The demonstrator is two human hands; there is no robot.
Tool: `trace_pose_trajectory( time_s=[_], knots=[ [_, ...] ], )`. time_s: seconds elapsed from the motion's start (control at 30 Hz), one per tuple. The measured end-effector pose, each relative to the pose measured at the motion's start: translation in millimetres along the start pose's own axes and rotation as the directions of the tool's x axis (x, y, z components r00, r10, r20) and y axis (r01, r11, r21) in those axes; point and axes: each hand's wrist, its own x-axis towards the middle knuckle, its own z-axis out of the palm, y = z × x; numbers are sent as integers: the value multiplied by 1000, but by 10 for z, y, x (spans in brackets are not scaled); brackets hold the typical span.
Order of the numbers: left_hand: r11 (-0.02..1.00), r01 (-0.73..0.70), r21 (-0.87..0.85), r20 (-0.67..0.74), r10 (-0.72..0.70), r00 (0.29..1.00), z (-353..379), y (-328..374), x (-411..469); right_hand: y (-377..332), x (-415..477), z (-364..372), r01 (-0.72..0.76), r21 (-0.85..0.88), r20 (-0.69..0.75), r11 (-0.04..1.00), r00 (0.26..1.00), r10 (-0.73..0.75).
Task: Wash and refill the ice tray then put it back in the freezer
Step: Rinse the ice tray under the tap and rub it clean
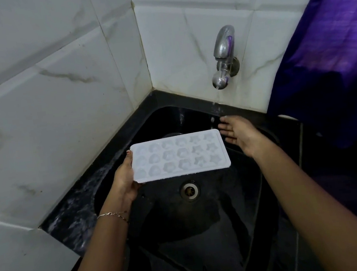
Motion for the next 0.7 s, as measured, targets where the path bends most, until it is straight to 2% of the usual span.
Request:
trace_pose_trajectory(
  time_s=[0.1,0.17,0.23,0.33,0.43,0.7],
  knots=[
    [1000,-7,13,18,7,1000,29,-32,-55,154,-436,1,179,-96,39,979,984,-176],
    [1000,-15,15,34,14,999,52,-56,-105,284,-661,5,286,-279,82,917,958,-274],
    [1000,-21,23,46,20,999,90,-77,-155,435,-796,4,379,-532,113,757,918,-380],
    [998,-23,54,75,19,997,161,-93,-236,572,-937,-43,337,-758,63,558,890,-451],
    [996,-33,78,102,25,994,203,-120,-313,587,-1028,-135,285,-818,33,500,890,-454],
    [995,2,101,121,-14,993,215,-228,-514,534,-1248,-263,251,-851,21,462,895,-446]
  ],
)
